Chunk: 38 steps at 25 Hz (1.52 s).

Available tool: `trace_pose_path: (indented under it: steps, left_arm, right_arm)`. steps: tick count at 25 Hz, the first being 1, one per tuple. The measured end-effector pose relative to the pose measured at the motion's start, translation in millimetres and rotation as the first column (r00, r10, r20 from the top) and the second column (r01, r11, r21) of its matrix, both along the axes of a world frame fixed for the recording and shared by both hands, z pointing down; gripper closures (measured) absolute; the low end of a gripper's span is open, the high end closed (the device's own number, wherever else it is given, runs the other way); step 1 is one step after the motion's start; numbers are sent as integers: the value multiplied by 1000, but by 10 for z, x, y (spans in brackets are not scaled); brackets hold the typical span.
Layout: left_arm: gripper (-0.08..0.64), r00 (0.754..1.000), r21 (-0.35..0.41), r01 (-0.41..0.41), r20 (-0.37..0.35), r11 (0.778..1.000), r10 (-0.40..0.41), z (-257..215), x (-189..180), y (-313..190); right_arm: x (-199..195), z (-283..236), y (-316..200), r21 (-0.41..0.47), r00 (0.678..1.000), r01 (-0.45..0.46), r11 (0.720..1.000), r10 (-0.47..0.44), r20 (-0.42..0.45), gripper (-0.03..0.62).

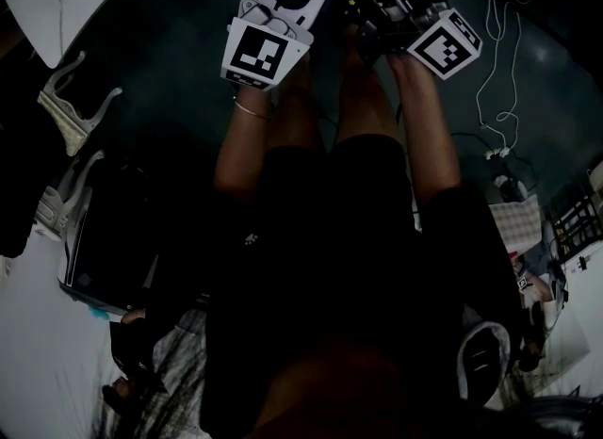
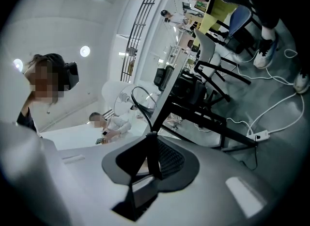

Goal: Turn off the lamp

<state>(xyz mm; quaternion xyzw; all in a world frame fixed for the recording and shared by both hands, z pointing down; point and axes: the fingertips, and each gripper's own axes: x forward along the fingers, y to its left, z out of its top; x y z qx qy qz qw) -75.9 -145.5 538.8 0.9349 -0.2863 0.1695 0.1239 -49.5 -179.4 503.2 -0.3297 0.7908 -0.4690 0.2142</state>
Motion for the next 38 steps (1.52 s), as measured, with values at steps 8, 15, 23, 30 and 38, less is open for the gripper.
trace_pose_path:
  steps: [8, 15, 23, 30, 38]
  left_arm:
    - [543, 1000, -26, -1, -7, 1000, 0, 91, 6, 27]
    - [543, 1000, -90, 23, -18, 996, -25, 255, -17, 61]
    - [543, 994, -113, 93, -45, 989, -99, 294, -84, 37]
    - [543, 991, -108, 112, -57, 988, -119, 264, -149, 1]
    - [554, 991, -96, 96, -83, 991, -105, 187, -159, 24]
  right_arm:
    - [-1, 79, 17, -20, 1000, -4, 1000, 3, -24, 532]
    - [-44, 234, 38, -22, 988, 12, 1000, -15, -155, 531]
    - [87, 409, -29, -20, 960, -18, 1000, 12, -281, 532]
    - [166, 552, -56, -36, 945, -29, 999, 15, -327, 532]
    - [118, 737, 7, -41, 937, -38, 998, 21, -350, 531]
